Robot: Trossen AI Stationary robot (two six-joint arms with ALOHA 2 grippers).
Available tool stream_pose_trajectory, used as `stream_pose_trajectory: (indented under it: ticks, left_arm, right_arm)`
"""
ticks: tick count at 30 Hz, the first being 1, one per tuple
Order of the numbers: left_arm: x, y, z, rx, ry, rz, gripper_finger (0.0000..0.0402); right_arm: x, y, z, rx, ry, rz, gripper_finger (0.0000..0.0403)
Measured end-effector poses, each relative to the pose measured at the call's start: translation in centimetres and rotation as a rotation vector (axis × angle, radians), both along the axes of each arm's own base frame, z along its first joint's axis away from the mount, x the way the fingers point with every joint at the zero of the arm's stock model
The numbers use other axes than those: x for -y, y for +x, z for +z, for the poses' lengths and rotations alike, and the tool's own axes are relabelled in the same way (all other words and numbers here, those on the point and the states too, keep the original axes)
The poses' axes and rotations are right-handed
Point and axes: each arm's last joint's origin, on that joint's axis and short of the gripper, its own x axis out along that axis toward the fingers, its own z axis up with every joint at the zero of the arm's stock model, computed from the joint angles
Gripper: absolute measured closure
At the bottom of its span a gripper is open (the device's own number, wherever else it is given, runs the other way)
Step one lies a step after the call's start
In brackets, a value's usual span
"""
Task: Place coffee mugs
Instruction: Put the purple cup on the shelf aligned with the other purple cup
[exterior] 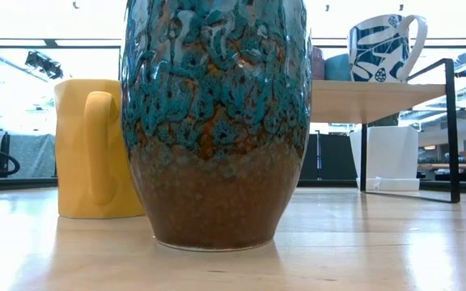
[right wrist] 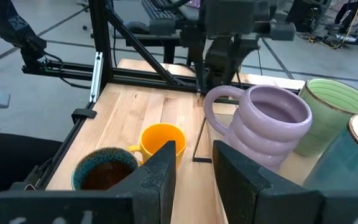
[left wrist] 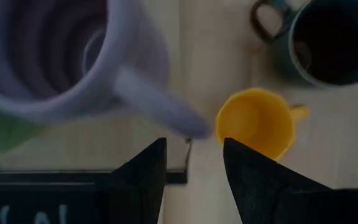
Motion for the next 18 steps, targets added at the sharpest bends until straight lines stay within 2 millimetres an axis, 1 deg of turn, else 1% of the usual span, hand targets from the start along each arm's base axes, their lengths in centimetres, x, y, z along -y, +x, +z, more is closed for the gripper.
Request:
stream_pose_trajectory:
  ticks: [8, 18]
  left_arm:
    - [0.5, 0.8, 0.2, 0.078, -0.06, -0.014, 0.0237]
    - [0.7, 1.6, 0.6, 0.167, -0.071, -0.043, 0.0237]
  right_arm:
    - [0.0, 0.0, 0.0, -0.001, 0.0, 0.0, 0.0291]
    - [0.0, 0.0, 0.0, -0.001, 0.0, 0.0, 0.0291]
